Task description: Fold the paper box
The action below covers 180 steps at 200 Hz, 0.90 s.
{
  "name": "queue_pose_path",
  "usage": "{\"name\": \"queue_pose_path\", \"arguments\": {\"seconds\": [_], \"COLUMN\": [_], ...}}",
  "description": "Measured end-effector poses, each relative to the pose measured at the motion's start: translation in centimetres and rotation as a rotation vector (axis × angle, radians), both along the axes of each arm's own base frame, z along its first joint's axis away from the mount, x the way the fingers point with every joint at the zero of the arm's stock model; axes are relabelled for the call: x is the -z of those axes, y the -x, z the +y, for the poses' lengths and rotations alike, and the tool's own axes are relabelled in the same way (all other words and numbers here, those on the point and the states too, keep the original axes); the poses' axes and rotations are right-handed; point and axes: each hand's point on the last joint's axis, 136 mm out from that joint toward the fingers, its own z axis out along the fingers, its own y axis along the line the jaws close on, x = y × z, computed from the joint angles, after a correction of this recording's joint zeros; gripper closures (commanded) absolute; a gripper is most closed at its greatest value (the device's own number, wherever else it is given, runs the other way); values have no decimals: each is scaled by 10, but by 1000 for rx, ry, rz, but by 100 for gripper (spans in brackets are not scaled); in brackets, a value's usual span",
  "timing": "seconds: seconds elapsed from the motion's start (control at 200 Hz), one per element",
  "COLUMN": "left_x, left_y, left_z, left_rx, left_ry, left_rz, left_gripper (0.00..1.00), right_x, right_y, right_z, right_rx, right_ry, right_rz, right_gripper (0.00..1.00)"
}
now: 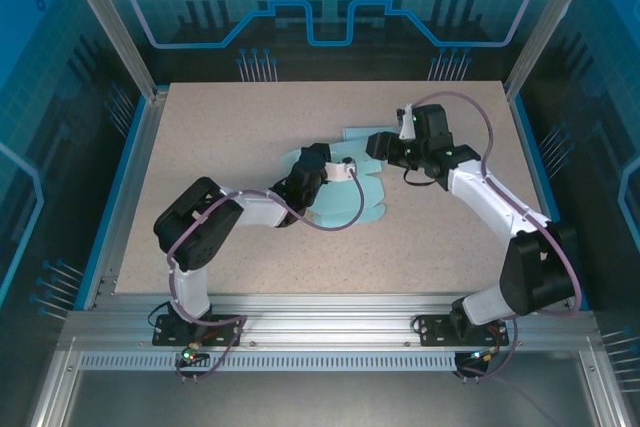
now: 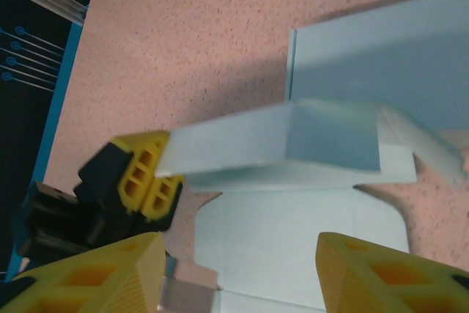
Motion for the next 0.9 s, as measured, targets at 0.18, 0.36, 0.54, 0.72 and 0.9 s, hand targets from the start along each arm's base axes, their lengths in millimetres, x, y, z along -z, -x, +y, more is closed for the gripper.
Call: {"name": "queue_pose_path", "arguments": {"seconds": [0.18,0.36,0.54,0.72,0.9], "left_x": [-3,-10,-8,0,13], "left_y": [-1,-3,-3,-3,0], "left_z": [0,0,0,0,3], "left_rx": [-4,-6,-10,-11,-7], "left_ry": [-7,8,8,12,-3], "left_rz": [-36,-63,-67,-72,-88], "left_gripper": [86,86,85,85,85], "right_x": [-8,20,54,64,66], "right_y": [-22,-33,-37,-42,-47], "right_z": [2,6,12,21,29], "right_rx": [2,-1,-17,-34,-40], "right_ry": [37,58,57,17,-36], "right_rz": [-17,47,132,163,171], "right_gripper": [41,40,40,40,55]}}
